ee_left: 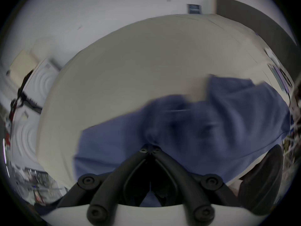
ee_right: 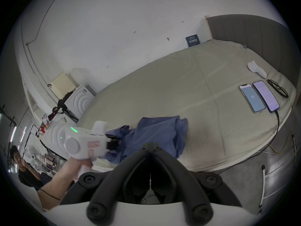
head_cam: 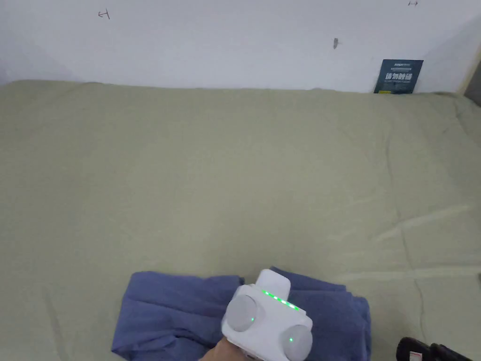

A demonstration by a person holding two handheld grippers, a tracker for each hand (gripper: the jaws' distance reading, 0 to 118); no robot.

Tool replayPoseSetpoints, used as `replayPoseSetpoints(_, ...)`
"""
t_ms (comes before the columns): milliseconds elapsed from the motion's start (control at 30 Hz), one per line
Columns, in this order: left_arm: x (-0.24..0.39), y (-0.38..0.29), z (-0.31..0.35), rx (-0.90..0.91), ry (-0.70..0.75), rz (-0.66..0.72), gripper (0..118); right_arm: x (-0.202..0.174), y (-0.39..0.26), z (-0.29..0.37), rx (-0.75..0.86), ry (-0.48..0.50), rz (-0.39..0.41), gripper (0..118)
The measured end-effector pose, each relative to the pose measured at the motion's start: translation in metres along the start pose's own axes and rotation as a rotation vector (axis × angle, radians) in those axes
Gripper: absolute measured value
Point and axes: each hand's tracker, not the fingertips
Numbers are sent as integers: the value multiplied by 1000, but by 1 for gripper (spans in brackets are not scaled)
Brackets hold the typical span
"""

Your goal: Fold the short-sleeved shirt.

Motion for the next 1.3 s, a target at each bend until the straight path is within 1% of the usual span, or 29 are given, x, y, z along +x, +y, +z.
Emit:
replayPoseSetpoints(33, 2, 6, -2, -16, -151, 57, 0, 2, 0, 3, 0, -10, 0, 0)
replayPoseSetpoints(67, 1, 9, -2, -29, -217, 127, 0, 4, -1, 5, -1, -17, 3, 0)
replayPoseSetpoints(100, -2, 11, -1, -25, -246, 131, 0, 5, -1, 7, -4, -28, 5, 0)
replayPoseSetpoints(133, -8, 12, 2, -6, -232, 132, 0, 5, -1, 7, -3, -41, 7, 0)
replayPoseSetpoints(233, -60, 5, 16, 10, -347, 249, 0, 3, 0, 4, -5, -46, 12, 0)
replayPoseSetpoints(367, -178, -36, 33, 32, -454, 458, 0, -15, 3, -15, -22, -15, 26, 0)
replayPoseSetpoints(467, -264, -80, 32, 30, -455, 626, 0, -37, 4, -34, -53, 20, 75, 0)
replayPoseSetpoints(533, -311, -108, 24, 41, -466, 755, 0, -52, 3, -46, -61, 38, 97, 0)
replayPoseSetpoints(567, -332, -121, 19, 26, -460, 776, 0, -59, 3, -51, -71, 53, 108, 0)
replayPoseSetpoints(633, -352, -135, 8, 27, -502, 773, 0, -71, 2, -60, -86, 69, 122, 0)
replayPoseSetpoints(700, -362, -143, -5, 16, -578, 800, 0, -80, 0, -67, -99, 78, 134, 0)
replayPoseSetpoints(733, -361, -143, -11, 20, -637, 813, 9, -84, 0, -71, -109, 81, 137, 0)
replayPoseSetpoints(767, -362, -143, -19, 11, -705, 824, 63, -87, -1, -73, -114, 77, 138, 0)
replayPoseSetpoints(800, -363, -144, -27, -8, -758, 831, 110, -89, -2, -75, -119, 74, 139, 0)
replayPoseSetpoints(833, -357, -143, -40, -40, -824, 824, 118, -90, -2, -77, -125, 74, 141, 0)
replayPoseSetpoints(867, -344, -143, -37, -65, -892, 836, 118, -90, -3, -78, -131, 71, 140, 0)
replayPoseSetpoints(900, -342, -138, -42, -34, -940, 889, 118, -90, -3, -79, -136, 65, 137, 0)
replayPoseSetpoints(933, -335, -139, -50, -52, -927, 917, 118, -90, -4, -79, -140, 60, 137, 0)
replayPoseSetpoints(1033, -316, -131, -63, -90, -949, 910, 118, -86, -4, -79, -151, 40, 134, 0)
replayPoseSetpoints(1100, -305, -131, -67, -79, -1065, 934, 118, -83, -4, -79, -155, 26, 130, 0)
replayPoseSetpoints(1133, -326, -138, -102, -35, -1120, 968, 118, -80, -3, -78, -155, 20, 126, 0)
replayPoseSetpoints(1167, -324, -138, -107, -46, -1177, 988, 117, -77, -3, -78, -156, 14, 120, 0)
replayPoseSetpoints(1200, -320, -138, -112, -78, -1202, 1009, 117, -76, -3, -78, -157, 10, 112, 0)
replayPoseSetpoints(1233, -317, -138, -114, -92, -1223, 1015, 112, -74, -3, -78, -156, 10, 106, 0)
replayPoseSetpoints(1267, -313, -137, -112, -91, -1195, 985, 78, -73, -3, -77, -154, 10, 98, 0)
replayPoseSetpoints(1300, -308, -137, -113, -145, -1066, 932, 22, -72, -3, -76, -153, 9, 90, 0)
